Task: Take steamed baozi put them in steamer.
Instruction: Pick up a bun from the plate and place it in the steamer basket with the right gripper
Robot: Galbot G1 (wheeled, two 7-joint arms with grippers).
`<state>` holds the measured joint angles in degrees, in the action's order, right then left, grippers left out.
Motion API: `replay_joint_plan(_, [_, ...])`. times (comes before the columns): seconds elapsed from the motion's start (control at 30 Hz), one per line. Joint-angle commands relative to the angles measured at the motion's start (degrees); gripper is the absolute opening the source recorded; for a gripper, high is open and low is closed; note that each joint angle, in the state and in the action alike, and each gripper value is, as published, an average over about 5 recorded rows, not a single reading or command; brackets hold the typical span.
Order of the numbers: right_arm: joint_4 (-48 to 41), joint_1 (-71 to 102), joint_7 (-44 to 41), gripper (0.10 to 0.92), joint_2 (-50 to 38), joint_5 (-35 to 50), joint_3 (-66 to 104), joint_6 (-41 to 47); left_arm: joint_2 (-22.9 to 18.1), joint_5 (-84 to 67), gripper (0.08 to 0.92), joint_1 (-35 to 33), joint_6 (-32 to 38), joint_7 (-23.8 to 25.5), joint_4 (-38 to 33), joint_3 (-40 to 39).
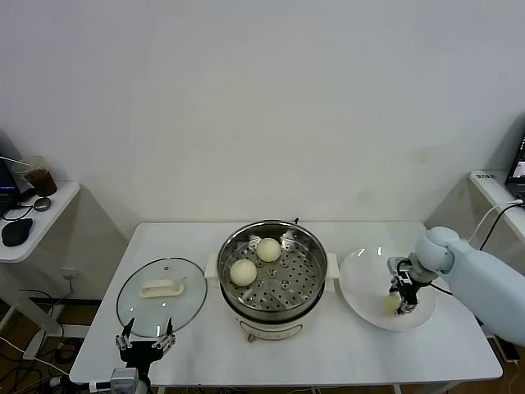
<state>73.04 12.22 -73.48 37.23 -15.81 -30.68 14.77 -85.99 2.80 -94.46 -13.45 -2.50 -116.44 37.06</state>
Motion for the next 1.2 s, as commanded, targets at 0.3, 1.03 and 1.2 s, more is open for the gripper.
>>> replay_joint_plan(0.3, [-0.2,-46.6,-2.3,0.534,11.3,22.5,-30.2,1.5,0.1,0.0,0.823,1.0,0.0,-0.3,-0.9,-0.3])
replay_joint_plan(1.03, [4.4,-50.5,2.0,0.529,29.0,26.8,-41.3,-38.8,-1.1,0.2,0.823,-0.4,0.0,-0.5,-5.9,-0.5])
replay_joint_plan(1.2, [6.9,-46.9,6.8,0.534,29.2,14.3,-40.9,-46.3,-1.4,0.2,0.823,-0.6,0.0,-0.6,-6.0,-0.5])
